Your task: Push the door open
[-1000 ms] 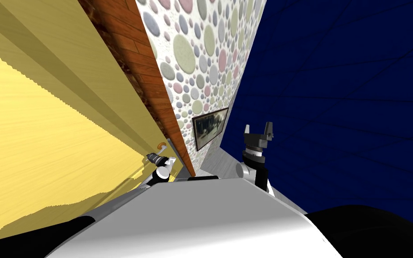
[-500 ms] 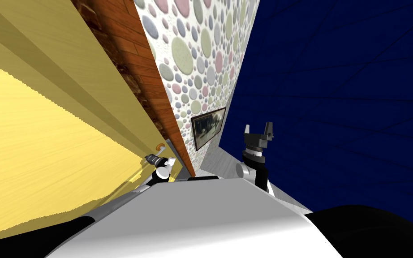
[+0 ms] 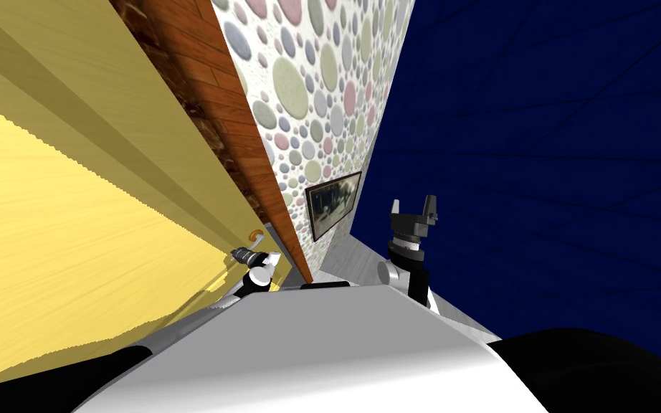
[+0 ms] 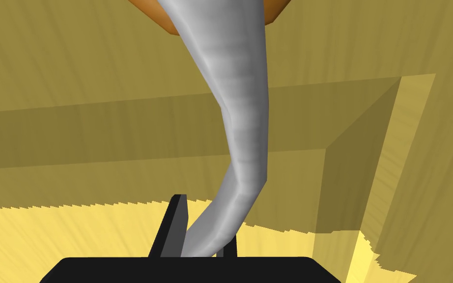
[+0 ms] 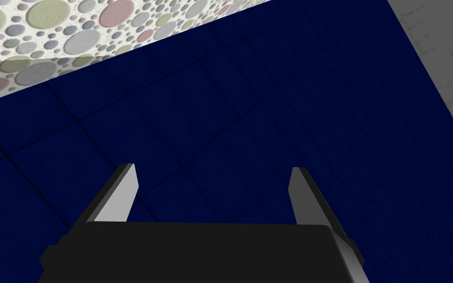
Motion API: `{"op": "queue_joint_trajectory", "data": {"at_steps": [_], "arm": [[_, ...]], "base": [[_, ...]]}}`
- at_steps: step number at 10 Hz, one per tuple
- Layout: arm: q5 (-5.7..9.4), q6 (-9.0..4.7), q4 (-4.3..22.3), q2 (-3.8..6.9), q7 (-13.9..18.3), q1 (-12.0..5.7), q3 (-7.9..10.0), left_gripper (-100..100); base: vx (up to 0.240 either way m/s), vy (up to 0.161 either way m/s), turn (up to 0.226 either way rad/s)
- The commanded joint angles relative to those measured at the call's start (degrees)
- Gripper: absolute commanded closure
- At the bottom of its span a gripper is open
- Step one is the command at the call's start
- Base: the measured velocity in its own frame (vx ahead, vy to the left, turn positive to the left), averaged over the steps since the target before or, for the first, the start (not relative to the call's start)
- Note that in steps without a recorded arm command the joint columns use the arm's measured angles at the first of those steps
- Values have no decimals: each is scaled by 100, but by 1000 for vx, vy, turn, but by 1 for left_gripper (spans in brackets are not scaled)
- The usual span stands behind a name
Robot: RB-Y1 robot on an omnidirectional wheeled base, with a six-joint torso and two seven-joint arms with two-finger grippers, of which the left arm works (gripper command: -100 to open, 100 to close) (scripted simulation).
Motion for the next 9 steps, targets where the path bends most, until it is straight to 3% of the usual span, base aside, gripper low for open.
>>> {"op": "queue_joint_trajectory", "data": {"at_steps": [1, 5, 6, 9], "arm": [[12, 46, -178, -13, -27, 58, 24, 100], [12, 46, -178, -13, -27, 58, 24, 100], [92, -38, -145, -15, -68, 43, 142, 100], [112, -60, -147, -7, -78, 43, 173, 100]], "base": [[3, -4, 13], [-3, 4, -12], [-38, 60, -170], [-23, 35, -101]]}}
